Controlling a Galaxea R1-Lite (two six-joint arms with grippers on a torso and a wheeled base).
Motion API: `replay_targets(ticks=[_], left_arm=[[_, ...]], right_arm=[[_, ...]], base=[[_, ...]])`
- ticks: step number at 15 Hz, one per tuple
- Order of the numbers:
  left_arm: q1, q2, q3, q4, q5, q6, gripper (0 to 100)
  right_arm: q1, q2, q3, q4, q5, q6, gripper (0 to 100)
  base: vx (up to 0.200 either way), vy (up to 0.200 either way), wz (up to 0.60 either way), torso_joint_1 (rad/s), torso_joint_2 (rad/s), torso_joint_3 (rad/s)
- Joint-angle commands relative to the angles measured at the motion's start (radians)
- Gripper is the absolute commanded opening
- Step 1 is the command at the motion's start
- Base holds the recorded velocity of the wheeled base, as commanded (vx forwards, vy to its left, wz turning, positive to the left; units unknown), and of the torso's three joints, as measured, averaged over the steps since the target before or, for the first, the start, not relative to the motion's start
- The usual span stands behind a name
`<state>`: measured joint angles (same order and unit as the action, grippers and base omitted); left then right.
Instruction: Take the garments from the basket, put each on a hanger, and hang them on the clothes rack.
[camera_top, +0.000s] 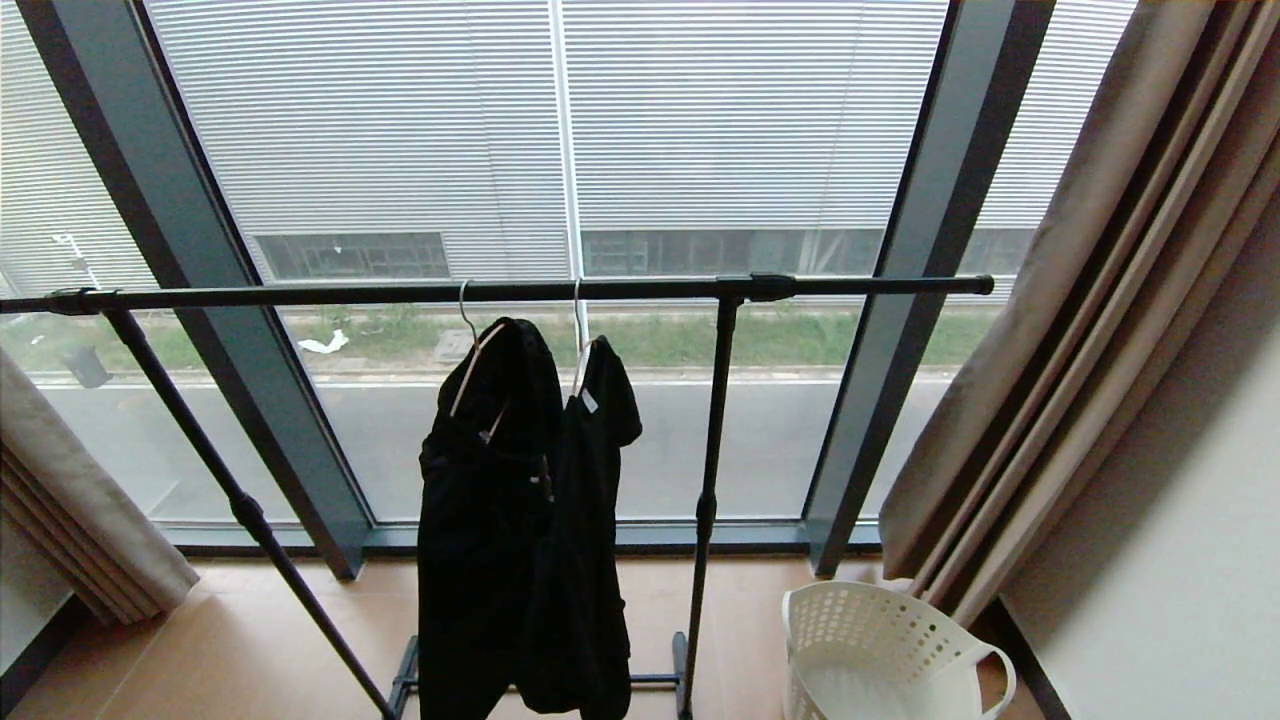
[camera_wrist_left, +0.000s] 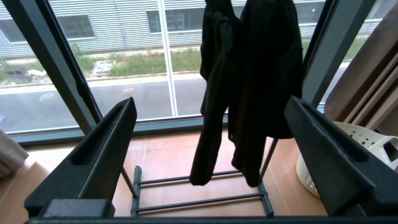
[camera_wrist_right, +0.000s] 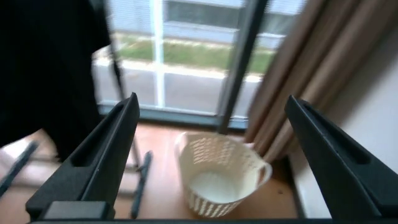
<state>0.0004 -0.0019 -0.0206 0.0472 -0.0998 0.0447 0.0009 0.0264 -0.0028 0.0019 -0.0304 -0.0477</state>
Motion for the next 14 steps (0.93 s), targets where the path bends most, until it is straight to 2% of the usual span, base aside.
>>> replay_targets(ticks=[1, 14], left_arm=[[0.001, 0.002, 0.001, 0.0, 0.0, 0.0, 100], [0.001, 0.002, 0.002, -0.004, 0.0, -0.008, 100]], right_arm=[[-0.01, -0.026, 0.003, 0.0, 0.001, 0.003, 100], [-0.01, -0.026, 0.001, 0.001, 0.009, 0.048, 100]], base=[[0.0, 0.0, 0.0, 0.0, 0.0, 0.0], [0.0, 0.0, 0.0, 0.0, 0.0, 0.0]])
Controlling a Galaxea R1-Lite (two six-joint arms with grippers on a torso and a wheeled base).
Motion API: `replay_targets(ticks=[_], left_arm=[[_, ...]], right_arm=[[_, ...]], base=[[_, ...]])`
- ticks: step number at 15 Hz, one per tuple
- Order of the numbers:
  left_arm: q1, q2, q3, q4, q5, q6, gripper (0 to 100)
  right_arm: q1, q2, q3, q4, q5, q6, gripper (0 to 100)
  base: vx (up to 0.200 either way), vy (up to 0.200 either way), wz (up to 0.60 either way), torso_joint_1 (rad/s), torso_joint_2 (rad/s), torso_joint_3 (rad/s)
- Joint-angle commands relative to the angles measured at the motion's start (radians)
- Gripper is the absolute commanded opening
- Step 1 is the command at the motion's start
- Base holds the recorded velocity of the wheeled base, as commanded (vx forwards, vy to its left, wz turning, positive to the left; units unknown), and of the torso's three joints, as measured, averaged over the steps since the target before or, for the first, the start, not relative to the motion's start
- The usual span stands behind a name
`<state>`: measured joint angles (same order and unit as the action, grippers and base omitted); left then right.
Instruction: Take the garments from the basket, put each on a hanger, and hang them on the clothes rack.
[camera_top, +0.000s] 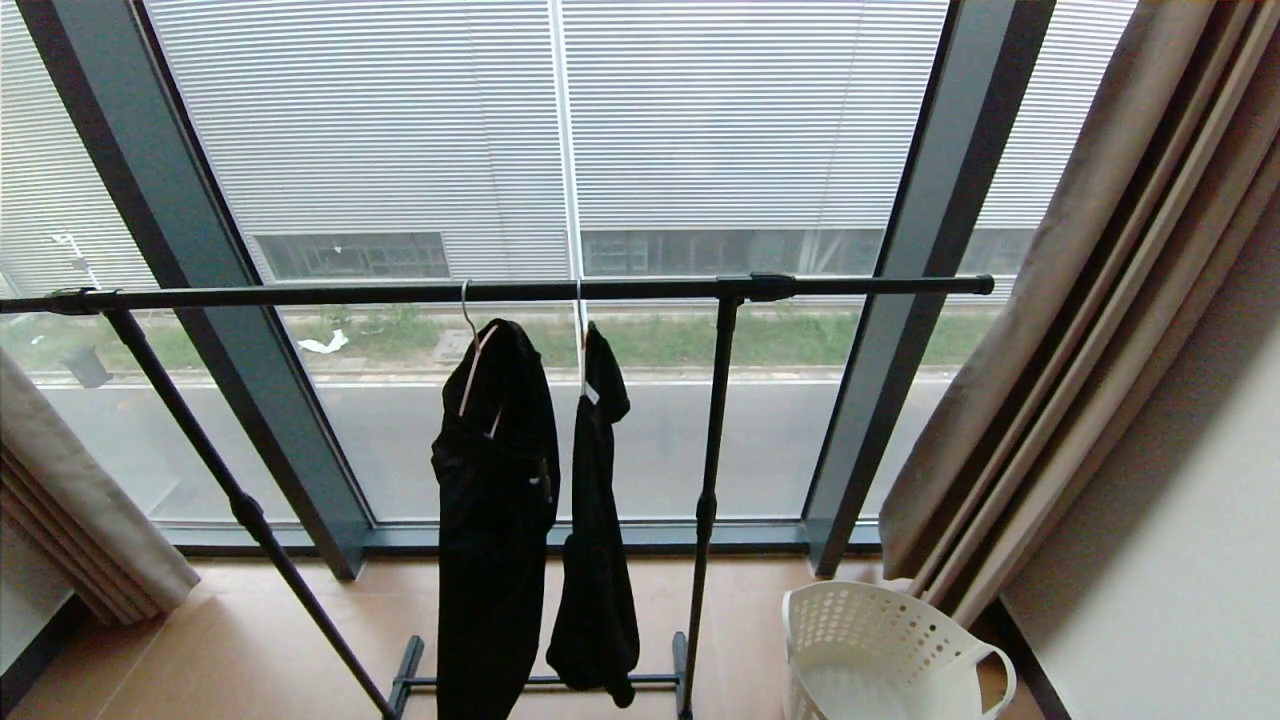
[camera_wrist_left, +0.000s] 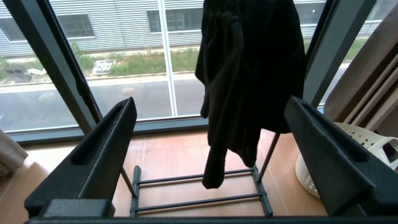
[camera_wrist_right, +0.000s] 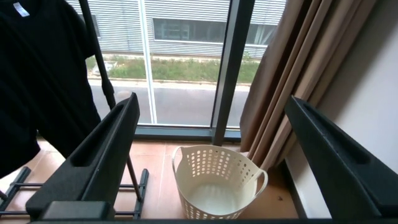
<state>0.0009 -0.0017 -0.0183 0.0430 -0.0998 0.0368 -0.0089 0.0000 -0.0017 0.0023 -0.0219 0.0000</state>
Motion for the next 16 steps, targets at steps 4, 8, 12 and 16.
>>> replay_targets(ticks=[4, 8, 12, 16], left_arm=[[0.001, 0.002, 0.0, 0.0, 0.0, 0.0, 100], [0.001, 0.002, 0.0, 0.0, 0.0, 0.0, 100], [0.001, 0.002, 0.0, 0.0, 0.0, 0.0, 100], [0.001, 0.002, 0.0, 0.0, 0.0, 0.0, 100]], right_arm=[[0.0, 0.0, 0.0, -0.001, 0.0, 0.006, 100], [0.0, 0.002, 0.0, 0.001, 0.0, 0.005, 100], [0.0, 0.002, 0.0, 0.001, 0.0, 0.005, 100], [0.0, 0.002, 0.0, -0.001, 0.0, 0.005, 100]], base=[[0.0, 0.0, 0.0, 0.0, 0.0, 0.0], [0.0, 0.0, 0.0, 0.0, 0.0, 0.0], [0.0, 0.0, 0.0, 0.0, 0.0, 0.0], [0.0, 0.0, 0.0, 0.0, 0.0, 0.0]])
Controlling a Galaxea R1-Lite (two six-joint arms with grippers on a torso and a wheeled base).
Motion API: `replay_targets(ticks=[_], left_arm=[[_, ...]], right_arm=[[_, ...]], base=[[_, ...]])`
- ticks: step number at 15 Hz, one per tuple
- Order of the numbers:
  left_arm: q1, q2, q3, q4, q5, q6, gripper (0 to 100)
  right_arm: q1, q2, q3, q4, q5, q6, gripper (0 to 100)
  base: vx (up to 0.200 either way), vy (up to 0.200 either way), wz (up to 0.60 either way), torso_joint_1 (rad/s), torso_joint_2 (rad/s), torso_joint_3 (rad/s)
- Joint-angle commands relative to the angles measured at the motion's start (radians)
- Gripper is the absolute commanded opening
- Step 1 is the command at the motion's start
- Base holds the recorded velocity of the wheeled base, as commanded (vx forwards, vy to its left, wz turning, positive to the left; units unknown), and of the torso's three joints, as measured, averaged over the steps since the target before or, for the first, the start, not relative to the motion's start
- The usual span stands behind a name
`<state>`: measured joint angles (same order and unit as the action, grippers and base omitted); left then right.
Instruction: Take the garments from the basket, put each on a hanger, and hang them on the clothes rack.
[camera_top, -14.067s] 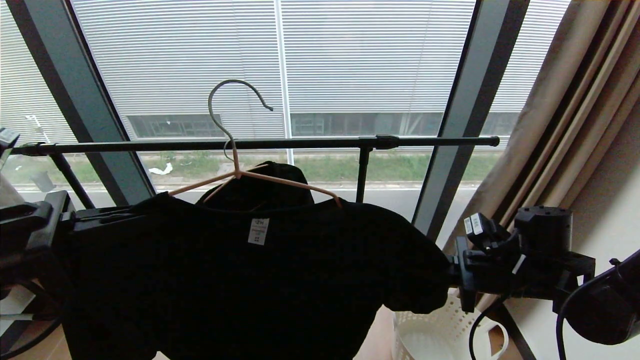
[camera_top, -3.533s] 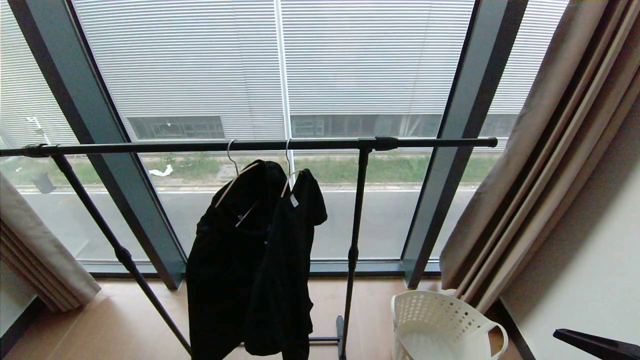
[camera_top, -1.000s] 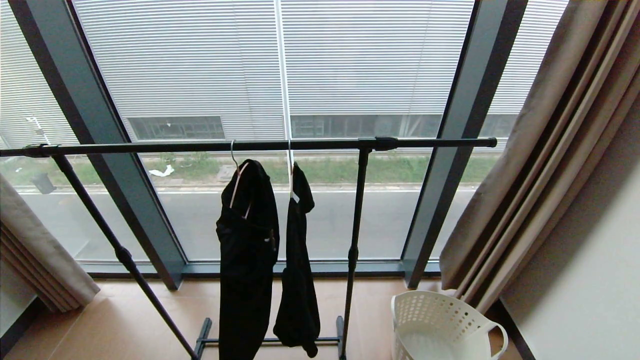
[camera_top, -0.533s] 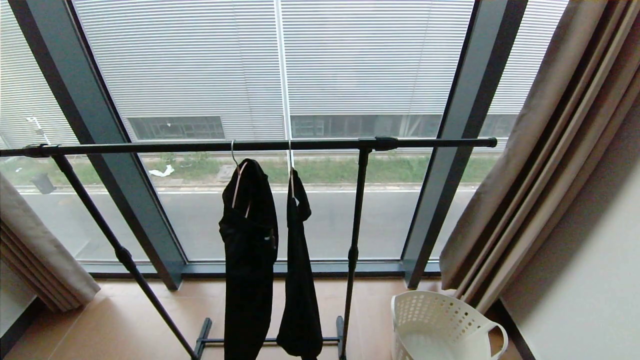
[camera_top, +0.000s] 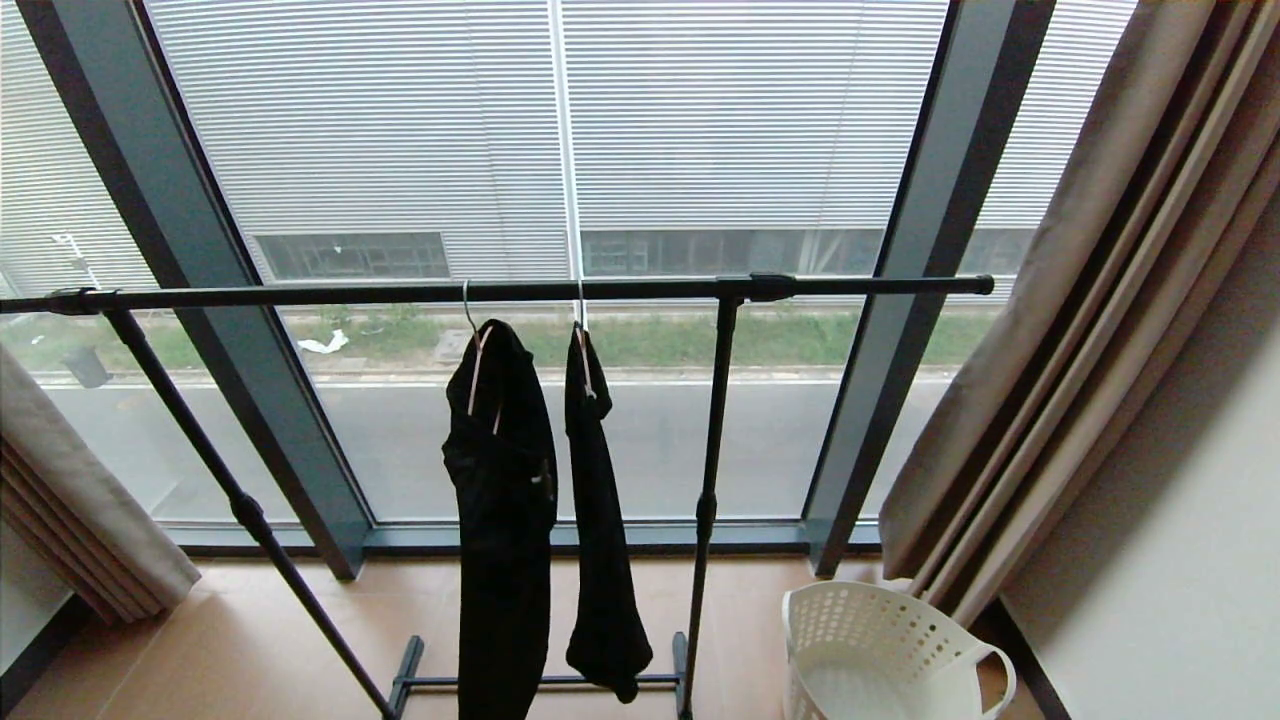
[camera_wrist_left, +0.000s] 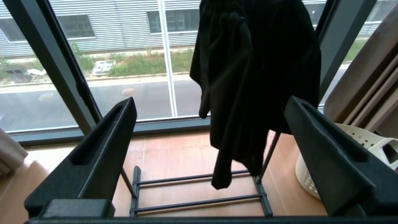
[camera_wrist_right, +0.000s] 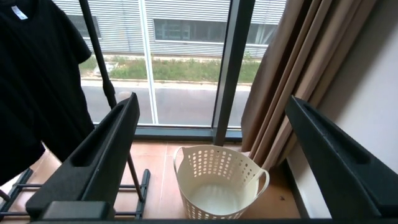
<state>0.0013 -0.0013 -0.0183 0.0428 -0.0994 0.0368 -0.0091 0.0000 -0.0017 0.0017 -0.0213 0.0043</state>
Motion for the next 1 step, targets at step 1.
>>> replay_targets(ticks=[1], left_arm=[[0.0, 0.001, 0.0, 0.0, 0.0, 0.0, 100]], right_arm=[[0.0, 0.002, 0.0, 0.003, -0.002, -0.001, 100]], base=[[0.0, 0.0, 0.0, 0.0, 0.0, 0.0]])
